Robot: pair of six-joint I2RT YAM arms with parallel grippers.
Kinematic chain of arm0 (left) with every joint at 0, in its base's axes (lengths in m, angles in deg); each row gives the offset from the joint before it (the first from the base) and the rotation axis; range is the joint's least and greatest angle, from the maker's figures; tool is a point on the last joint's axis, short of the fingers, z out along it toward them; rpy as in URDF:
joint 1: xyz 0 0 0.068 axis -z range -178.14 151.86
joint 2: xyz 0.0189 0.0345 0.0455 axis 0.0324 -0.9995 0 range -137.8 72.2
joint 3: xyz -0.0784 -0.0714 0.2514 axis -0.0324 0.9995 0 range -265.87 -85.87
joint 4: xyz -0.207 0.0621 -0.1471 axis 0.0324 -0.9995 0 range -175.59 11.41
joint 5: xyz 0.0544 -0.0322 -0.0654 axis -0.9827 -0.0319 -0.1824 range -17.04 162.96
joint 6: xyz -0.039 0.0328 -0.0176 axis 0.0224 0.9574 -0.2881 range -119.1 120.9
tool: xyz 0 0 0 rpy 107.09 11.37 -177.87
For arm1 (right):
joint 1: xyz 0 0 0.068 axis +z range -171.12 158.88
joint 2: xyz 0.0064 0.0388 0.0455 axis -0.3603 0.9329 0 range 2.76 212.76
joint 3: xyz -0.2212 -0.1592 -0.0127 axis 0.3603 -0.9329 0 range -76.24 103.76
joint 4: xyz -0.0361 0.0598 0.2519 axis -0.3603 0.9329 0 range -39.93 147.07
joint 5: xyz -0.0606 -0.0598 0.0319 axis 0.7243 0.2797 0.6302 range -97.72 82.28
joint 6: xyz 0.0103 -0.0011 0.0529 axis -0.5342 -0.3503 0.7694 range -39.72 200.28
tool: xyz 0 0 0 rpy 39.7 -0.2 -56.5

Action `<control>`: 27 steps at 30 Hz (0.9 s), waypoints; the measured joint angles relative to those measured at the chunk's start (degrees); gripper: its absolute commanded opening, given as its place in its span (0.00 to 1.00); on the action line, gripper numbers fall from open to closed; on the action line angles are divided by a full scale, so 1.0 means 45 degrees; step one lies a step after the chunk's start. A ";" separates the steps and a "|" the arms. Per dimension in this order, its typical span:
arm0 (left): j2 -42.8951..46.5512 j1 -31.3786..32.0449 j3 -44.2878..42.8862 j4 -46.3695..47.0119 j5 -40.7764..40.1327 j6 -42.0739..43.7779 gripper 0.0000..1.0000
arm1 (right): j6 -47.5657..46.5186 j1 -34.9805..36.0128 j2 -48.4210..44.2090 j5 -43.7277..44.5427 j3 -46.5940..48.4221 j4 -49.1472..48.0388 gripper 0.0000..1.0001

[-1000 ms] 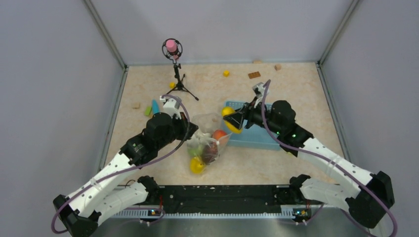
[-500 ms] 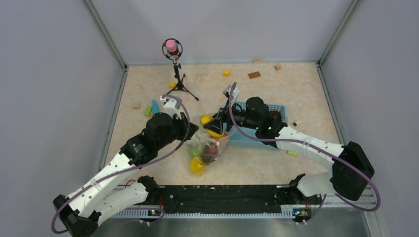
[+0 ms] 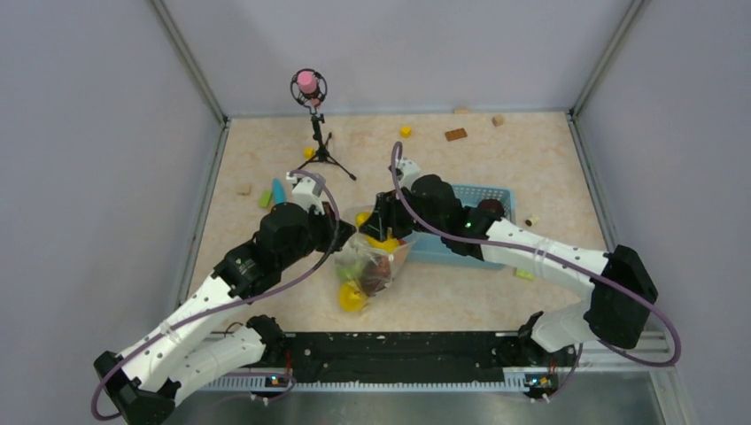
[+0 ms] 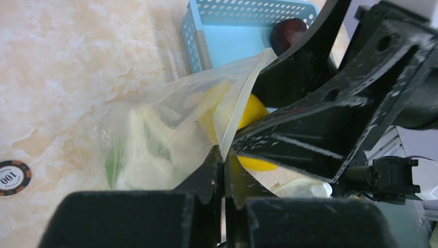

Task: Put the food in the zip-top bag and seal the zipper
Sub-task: Place the fake fruit in the zipper food storage bag.

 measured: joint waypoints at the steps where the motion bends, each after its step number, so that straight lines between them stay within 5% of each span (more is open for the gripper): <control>1: -0.0005 0.0000 0.0000 0.0000 0.0039 0.0010 0.00 | 0.0262 0.0214 0.0199 0.0311 0.0257 0.0340 0.57; 5: -0.0019 0.0000 0.0000 -0.0005 0.0325 0.0087 0.00 | 0.1370 0.0724 0.0928 0.1035 0.0971 0.1384 0.61; 13: -0.0073 0.0000 0.0000 0.0141 0.1171 0.0136 0.00 | 0.2939 0.0787 0.1438 0.2006 0.1326 0.2191 0.84; 27: 0.0325 0.0000 0.0170 0.0194 0.1035 0.0136 0.00 | 0.1005 0.0763 -0.0593 0.2380 0.1292 0.2482 0.99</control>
